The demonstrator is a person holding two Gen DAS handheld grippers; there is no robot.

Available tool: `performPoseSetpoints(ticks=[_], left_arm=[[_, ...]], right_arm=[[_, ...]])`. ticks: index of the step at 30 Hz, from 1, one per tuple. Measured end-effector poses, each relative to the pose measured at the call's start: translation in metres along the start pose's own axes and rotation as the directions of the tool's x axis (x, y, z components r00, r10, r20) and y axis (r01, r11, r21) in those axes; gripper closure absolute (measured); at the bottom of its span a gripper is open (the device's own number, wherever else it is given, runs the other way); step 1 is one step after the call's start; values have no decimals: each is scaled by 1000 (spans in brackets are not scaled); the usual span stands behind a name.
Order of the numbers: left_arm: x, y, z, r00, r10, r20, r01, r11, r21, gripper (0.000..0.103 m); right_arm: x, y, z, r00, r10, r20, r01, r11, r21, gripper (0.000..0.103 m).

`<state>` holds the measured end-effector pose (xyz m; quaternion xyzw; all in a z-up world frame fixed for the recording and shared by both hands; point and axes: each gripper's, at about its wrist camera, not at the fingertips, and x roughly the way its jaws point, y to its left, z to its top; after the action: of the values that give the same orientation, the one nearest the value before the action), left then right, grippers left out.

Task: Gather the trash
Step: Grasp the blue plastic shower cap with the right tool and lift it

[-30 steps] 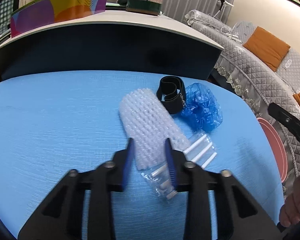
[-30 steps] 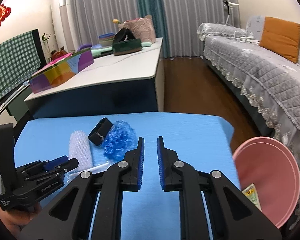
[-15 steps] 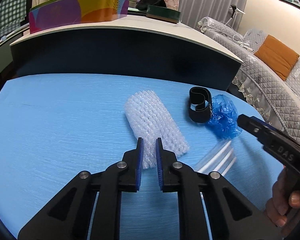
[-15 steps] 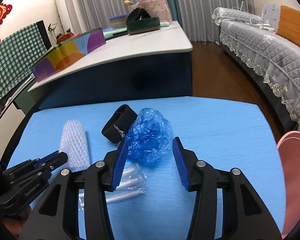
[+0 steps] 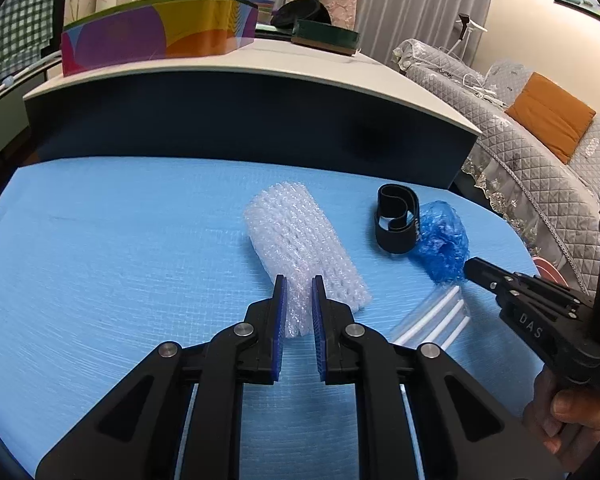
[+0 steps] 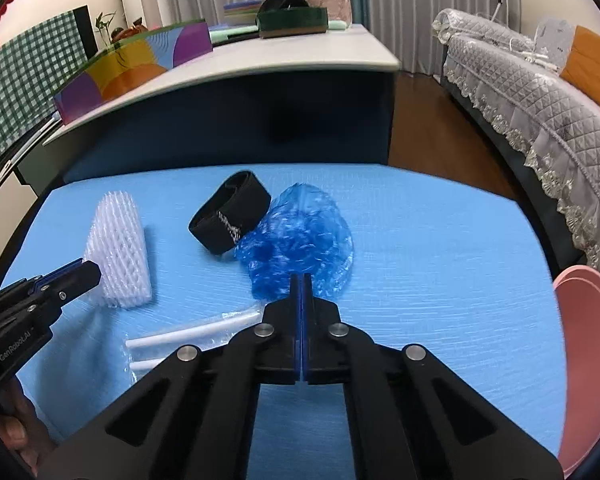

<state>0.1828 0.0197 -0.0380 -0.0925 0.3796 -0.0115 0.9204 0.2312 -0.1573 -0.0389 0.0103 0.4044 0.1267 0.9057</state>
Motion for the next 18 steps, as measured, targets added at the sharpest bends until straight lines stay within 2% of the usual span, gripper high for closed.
performPoseSetpoints(ticks=[8, 13, 15, 16, 17, 18], left_arm=[[-17, -4, 3, 999, -5, 32, 4, 1000, 26, 91], [-26, -5, 0, 999, -15, 33, 15, 1000, 18, 91], [-28, -5, -4, 999, -18, 31, 18, 1000, 16, 91], [-28, -6, -5, 999, -17, 30, 16, 1000, 20, 91], [-28, -7, -7, 999, -17, 27, 17, 1000, 23, 91], [-28, -7, -7, 1000, -19, 25, 19, 1000, 23, 91]], right_arm=[[-35, -6, 1, 998, -18, 68, 18, 1000, 2, 103], [-46, -12, -1, 998, 13, 57, -15, 999, 43, 100], [-48, -13, -2, 998, 12, 60, -16, 998, 63, 93], [-49, -12, -3, 998, 22, 65, -26, 998, 65, 80], [-50, -10, -4, 997, 20, 72, -25, 998, 60, 59], [-51, -9, -4, 997, 15, 80, -19, 998, 53, 51]])
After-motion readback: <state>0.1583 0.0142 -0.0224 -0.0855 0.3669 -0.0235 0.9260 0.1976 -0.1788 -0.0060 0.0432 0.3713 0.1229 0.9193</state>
